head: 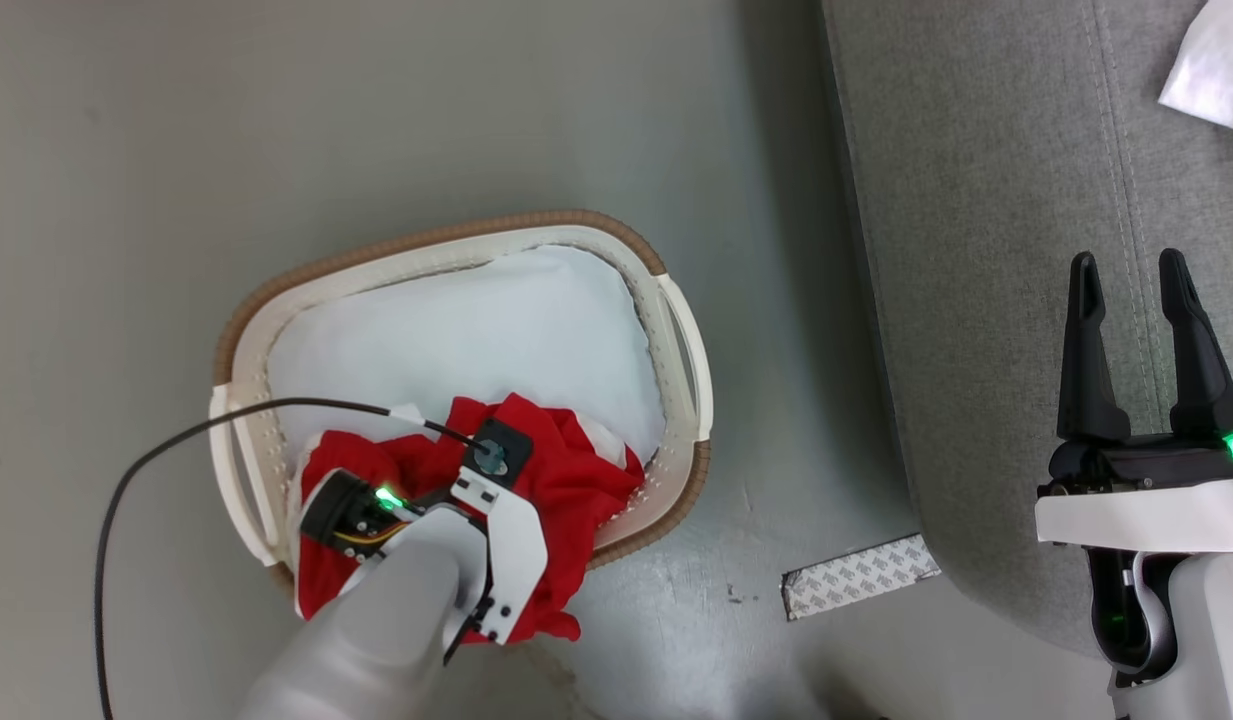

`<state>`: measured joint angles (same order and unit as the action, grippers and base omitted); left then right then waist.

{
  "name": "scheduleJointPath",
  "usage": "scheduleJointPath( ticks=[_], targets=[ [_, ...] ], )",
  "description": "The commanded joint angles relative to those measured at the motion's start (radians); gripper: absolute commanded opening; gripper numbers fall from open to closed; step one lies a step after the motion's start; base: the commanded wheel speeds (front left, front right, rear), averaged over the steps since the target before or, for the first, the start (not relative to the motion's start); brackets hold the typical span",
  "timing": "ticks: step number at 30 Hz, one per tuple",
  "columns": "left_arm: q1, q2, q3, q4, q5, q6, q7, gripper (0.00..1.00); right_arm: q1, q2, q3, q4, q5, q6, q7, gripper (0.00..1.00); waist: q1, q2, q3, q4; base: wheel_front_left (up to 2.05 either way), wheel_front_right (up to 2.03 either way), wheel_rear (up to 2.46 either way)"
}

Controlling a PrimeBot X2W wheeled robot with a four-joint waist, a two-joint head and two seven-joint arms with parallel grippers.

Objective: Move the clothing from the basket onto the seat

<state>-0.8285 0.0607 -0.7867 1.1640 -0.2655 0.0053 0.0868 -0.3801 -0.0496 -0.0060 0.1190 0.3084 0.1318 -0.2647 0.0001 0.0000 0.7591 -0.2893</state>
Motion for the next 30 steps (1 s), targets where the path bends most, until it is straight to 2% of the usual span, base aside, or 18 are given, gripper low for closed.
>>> scheduleJointPath(
  ticks=[1,3,4,5,6,11,16,30],
  targets=[
    [-0.011,0.01,-0.002,0.01,0.006,-0.001,-0.002,1.0,-0.011,-0.002,0.0,-0.006,0.006,-0.002,0.001,1.0,-0.0001,0.0,0.01,-0.004,0.0,0.0,0.0],
    [-0.022,0.011,-0.006,0.022,0.006,-0.004,-0.008,0.98,-0.014,-0.002,0.001,-0.007,0.012,-0.002,0.001,1.0,-0.0001,0.0,0.019,-0.006,0.0,0.0,0.0],
    [-0.026,0.01,-0.008,0.029,0.006,-0.004,-0.011,0.46,-0.017,-0.002,0.001,-0.007,0.013,-0.002,0.001,1.0,-0.0001,0.0,0.022,-0.006,0.0,0.0,0.0],
    [-0.03,0.01,-0.009,0.036,0.004,-0.008,-0.014,0.15,-0.019,-0.002,0.001,-0.006,0.014,-0.002,0.001,1.0,-0.0001,0.0,0.024,-0.006,0.0,0.0,0.0],
    [-0.033,0.01,-0.011,0.041,0.003,-0.012,-0.014,0.0,-0.022,-0.002,0.001,-0.005,0.015,-0.002,0.001,1.0,-0.0001,0.0,0.026,-0.007,0.0,0.0,0.0],
    [-0.033,0.006,-0.011,0.058,-0.016,-0.032,-0.034,0.0,-0.029,-0.002,-0.008,0.006,0.012,-0.002,0.001,1.0,-0.0001,0.0,0.011,-0.004,0.0,0.0,0.0],
    [-0.015,0.001,0.014,0.058,-0.057,-0.049,-0.087,0.0,-0.015,-0.002,-0.01,0.021,0.009,-0.002,0.001,1.0,-0.0001,0.0,-0.053,0.006,0.0,0.0,0.0],
    [0.076,-0.009,0.105,-0.063,-0.232,-0.058,-0.254,0.0,0.11,-0.002,-0.024,0.079,-0.039,-0.002,0.001,1.0,-0.0001,0.0,-0.387,0.096,0.0,0.0,0.0]
  ],
)
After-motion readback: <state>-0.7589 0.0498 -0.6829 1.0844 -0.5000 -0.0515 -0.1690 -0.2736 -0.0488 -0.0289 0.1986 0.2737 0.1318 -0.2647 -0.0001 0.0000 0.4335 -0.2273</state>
